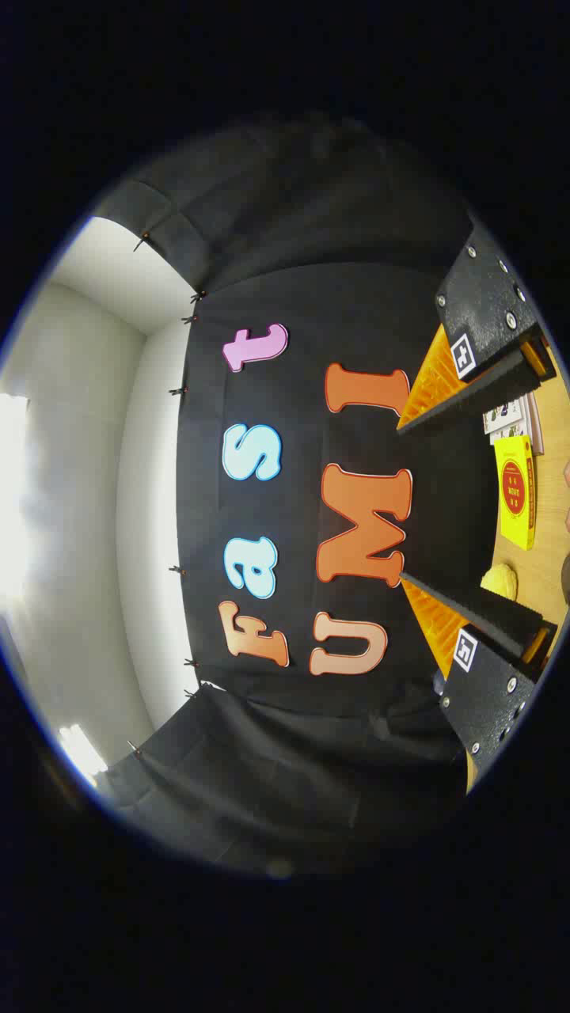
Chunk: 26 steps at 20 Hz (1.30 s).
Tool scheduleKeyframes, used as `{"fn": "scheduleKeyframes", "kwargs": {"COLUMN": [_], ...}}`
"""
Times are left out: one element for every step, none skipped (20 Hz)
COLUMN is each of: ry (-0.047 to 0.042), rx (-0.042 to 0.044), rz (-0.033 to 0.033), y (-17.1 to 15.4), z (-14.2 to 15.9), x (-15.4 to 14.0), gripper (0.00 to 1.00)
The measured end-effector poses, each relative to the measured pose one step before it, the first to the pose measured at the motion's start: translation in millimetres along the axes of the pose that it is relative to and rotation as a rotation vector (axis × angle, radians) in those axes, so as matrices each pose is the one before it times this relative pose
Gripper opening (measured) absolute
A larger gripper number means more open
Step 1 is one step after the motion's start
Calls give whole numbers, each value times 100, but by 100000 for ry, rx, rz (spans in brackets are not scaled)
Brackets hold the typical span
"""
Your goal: Open the storage box then place both shoes into the box .Put the left shoe in first, then the right shoe, with the right side of both shoes facing outward in a uniform manner.
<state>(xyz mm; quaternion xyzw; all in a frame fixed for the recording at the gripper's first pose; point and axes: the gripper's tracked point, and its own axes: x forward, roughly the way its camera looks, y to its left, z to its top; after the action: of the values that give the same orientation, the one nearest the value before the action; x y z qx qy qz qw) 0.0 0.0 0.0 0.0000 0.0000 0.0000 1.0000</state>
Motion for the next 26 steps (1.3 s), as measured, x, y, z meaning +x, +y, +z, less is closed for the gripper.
{"fn": "scheduleKeyframes", "kwargs": {"ry": [547, 322, 176, -85, -241, -109, 127, 207, 535, 407, 380, 353, 224, -80, -310, -115, 166, 739, 1609, 1765, 2336, 2904, 3281, 3753, 4567, 5383], "rx": [-538, -877, -959, -884, -623, -357, -178, -78, 97, 752, 1196, 862, 71, -604, -685, -273, 423, 655, 1030, 1380, 1635, 1992, 2581, 3260, 3836, 4074], "rz": [269, -135, -86, 116, 277, 498, 595, 488, 457, 281, 166, 493, 541, 406, 395, 437, 649, 1238, 1241, 1283, 1551, 1655, 2730, 2675, 2922, 2964], "y": [75, -16, 25, 220, 166, 213, 218, 180, 142, 105, 121, 202, 148, 38, 45, 139, 149, 427, 334, 324, 353, 313, 515, 627, 619, 803], "z": [-90, -44, 103, 100, 82, -40, 9, -73, -75, -164, -69, -57, -45, -53, 43, -24, -93, -498, -538, -645, -842, -971, -968, -1328, -1576, -1769], "x": [49, 59, -31, -111, -98, -39, -49, -40, -104, -81, 8, 96, 56, -80, -16, -30, -42, -7, 16, 53, 90, -20, 25, 97, 163, 193], "gripper": [99, 99, 99, 99, 99, 99, 98, 99, 99, 99, 99, 99, 99, 98, 98, 99, 98, 98, 98, 98, 98, 99, 99, 99, 99, 99]}}
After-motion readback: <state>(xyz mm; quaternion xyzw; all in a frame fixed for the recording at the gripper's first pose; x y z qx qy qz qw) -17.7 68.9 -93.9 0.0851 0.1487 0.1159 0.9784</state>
